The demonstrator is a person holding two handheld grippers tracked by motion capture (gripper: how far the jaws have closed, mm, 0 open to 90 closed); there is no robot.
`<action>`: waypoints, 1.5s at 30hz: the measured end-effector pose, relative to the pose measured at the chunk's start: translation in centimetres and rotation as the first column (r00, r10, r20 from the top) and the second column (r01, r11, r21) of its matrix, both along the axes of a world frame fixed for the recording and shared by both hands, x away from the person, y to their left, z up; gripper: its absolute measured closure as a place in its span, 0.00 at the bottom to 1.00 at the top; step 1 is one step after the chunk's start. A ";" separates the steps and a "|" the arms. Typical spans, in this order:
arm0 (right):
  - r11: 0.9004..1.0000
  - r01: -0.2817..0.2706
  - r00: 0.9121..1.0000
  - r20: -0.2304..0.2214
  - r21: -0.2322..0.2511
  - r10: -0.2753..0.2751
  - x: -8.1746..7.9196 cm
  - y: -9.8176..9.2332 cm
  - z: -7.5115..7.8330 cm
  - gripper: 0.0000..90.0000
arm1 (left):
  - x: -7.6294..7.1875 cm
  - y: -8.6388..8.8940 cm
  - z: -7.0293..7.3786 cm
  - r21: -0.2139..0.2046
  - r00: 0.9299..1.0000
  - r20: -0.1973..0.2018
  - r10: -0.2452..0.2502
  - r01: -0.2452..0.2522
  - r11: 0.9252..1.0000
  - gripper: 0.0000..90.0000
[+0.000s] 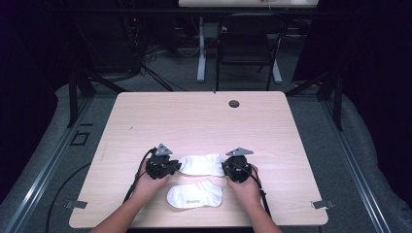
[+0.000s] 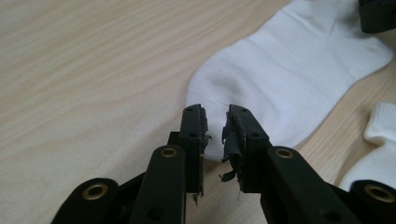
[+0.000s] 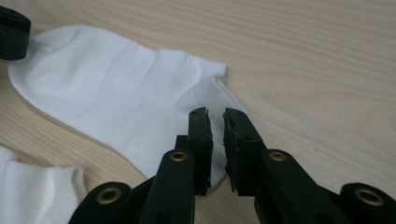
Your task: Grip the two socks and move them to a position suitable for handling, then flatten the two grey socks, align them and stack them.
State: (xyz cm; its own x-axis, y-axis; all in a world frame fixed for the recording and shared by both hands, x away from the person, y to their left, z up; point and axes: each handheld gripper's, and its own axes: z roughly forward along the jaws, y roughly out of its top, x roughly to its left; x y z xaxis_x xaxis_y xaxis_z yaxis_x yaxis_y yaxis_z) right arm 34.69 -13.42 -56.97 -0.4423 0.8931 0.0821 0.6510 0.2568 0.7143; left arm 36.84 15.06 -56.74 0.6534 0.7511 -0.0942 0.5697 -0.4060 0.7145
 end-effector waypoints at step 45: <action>0.999 -0.041 0.999 -0.026 0.021 0.041 1.5 -0.1 0.2 0.96 | 1.3 -1.4 -0.5 0.078 1.000 -0.002 0.014 -0.013 0.997 0.97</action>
